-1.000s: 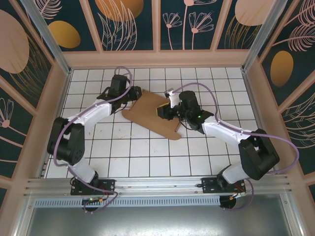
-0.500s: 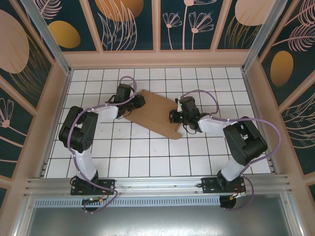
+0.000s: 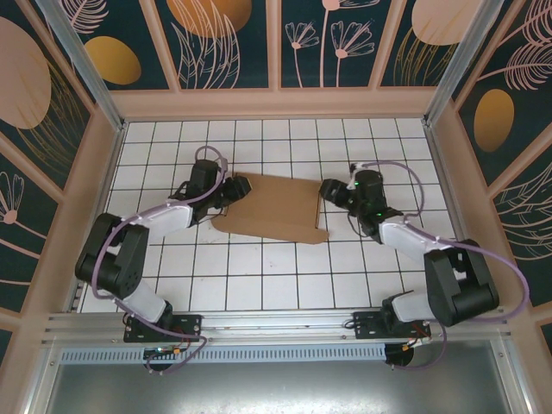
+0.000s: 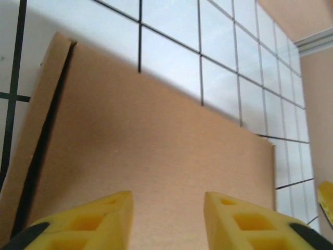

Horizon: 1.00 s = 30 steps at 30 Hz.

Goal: Fold the paper box

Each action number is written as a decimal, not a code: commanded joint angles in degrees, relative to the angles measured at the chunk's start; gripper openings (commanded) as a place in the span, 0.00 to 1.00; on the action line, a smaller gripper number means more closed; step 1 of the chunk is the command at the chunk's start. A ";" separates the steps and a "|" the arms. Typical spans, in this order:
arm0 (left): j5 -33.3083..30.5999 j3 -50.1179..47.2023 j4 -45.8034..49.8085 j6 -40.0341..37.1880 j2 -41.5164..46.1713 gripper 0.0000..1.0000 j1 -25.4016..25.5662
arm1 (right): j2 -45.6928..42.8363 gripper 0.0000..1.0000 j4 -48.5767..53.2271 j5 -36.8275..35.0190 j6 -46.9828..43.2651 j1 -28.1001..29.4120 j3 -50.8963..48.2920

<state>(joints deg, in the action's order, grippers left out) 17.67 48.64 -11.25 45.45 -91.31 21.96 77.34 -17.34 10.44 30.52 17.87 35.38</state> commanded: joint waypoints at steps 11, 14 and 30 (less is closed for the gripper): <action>-8.69 9.25 15.18 -10.90 -4.17 0.60 -7.08 | 5.20 0.74 7.80 2.20 -2.30 -1.50 2.42; -1.03 9.46 12.08 -14.04 -7.85 0.59 -7.30 | 6.72 0.74 5.65 4.82 -2.23 -1.47 2.01; 4.99 12.44 15.19 -21.46 -17.07 0.36 -8.81 | 11.97 0.84 -10.39 17.87 3.88 -2.72 -2.78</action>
<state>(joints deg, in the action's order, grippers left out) 21.12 61.69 1.98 25.93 -105.78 13.85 90.74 -17.23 22.68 30.61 16.08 35.46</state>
